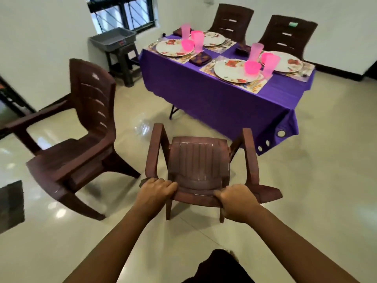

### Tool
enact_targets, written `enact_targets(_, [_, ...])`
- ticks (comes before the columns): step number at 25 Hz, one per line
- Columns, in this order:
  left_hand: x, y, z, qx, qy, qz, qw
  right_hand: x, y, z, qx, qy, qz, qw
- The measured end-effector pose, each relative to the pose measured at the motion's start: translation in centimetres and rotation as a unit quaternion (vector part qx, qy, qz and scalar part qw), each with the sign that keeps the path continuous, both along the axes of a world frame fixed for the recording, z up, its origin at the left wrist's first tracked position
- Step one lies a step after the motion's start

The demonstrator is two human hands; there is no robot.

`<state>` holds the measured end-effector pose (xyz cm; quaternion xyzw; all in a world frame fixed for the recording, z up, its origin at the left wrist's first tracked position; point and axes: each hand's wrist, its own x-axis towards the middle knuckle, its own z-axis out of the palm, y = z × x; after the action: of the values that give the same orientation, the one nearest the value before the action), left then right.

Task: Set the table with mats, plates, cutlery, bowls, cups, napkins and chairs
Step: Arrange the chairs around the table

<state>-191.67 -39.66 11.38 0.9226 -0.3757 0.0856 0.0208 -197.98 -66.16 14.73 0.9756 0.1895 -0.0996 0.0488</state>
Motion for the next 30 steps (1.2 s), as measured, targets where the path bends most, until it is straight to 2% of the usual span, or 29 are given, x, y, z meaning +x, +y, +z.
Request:
enact_targets(5, [3.9,2.1,-1.3,-0.025,0.04,0.001,0.999,0.1,3.1,-1.6,0.037,-0.022,-0.117,0.992])
enact_targets(9, [8.3,3.9,-2.7,-0.042,-0.003,-0.028,0.999,2.8,4.8,-1.9,0.042,-0.05,-0.126,0.99])
enact_targets(11, [12.9,4.5,-2.5,-0.046,-0.005,-0.024,0.999,6.5,6.1,-1.8,0.072,-0.048,-0.165,0.982])
enact_targets(18, [20.6,5.0,-2.1,0.03,0.01,-0.039,0.999,11.5,9.5,-0.6,0.079,0.005,-0.242,0.967])
enact_targets(23, [26.1,3.2,-2.5,0.077,0.022,-0.06,0.995,15.5,8.8,-1.7,0.058,0.015,-0.277,0.959])
enact_targets(26, [28.4,1.0,-2.3,0.081,0.029,-0.09,0.992,17.2,7.4,-2.0,0.071,0.021,-0.327,0.942])
enact_targets(30, [32.4,0.0,-1.3,0.095,0.008,-0.116,0.989,18.3,5.0,-2.3,0.051,0.015,-0.366,0.929])
